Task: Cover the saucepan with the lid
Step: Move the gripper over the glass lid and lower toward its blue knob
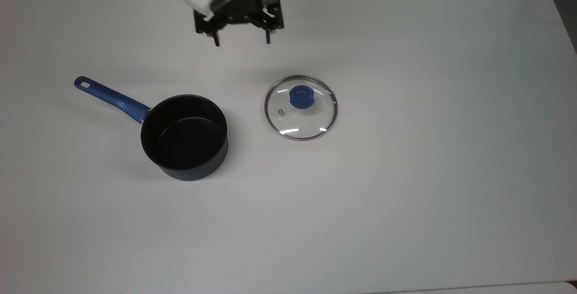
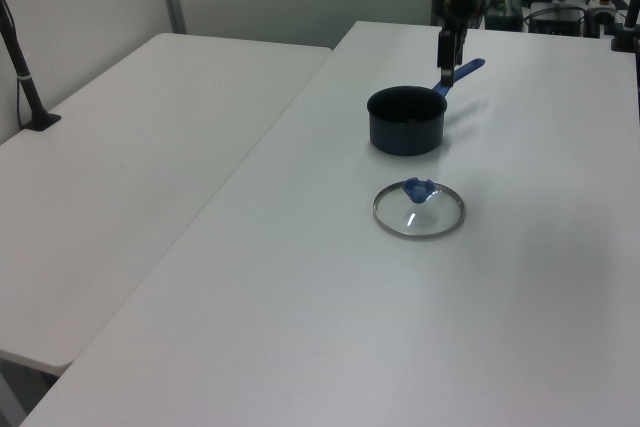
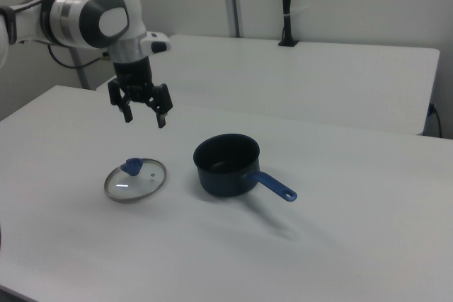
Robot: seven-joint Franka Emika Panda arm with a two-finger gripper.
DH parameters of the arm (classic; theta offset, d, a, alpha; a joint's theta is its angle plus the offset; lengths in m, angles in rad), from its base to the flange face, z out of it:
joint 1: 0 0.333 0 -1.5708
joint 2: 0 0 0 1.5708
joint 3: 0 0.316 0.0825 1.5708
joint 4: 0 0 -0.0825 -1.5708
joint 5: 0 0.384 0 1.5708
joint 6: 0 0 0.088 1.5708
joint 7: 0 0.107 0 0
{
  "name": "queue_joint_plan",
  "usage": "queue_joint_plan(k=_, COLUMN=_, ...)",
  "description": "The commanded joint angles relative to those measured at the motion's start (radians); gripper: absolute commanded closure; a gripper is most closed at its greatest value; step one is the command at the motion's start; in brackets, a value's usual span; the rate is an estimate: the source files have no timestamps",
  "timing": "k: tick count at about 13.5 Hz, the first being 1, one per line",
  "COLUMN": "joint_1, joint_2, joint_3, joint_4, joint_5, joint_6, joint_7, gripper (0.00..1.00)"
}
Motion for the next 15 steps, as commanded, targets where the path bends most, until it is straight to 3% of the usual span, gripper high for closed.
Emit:
queue_joint_plan(k=1, joint_1=0.054, joint_2=0.032, joint_3=-0.002, joint_4=-0.024, joint_5=0.017, joint_6=0.054, joint_7=-0.001, gripper=0.00)
queue_joint_plan(k=9, joint_1=0.173, joint_2=0.170, joint_3=0.005, joint_4=-0.110, joint_5=0.011, joint_6=0.212, joint_7=0.027, gripper=0.00)
queue_joint_plan(k=15, joint_1=0.177, joint_2=0.213, joint_3=0.005, joint_4=-0.104, joint_5=0.006, joint_6=0.311, joint_7=0.084, gripper=0.00)
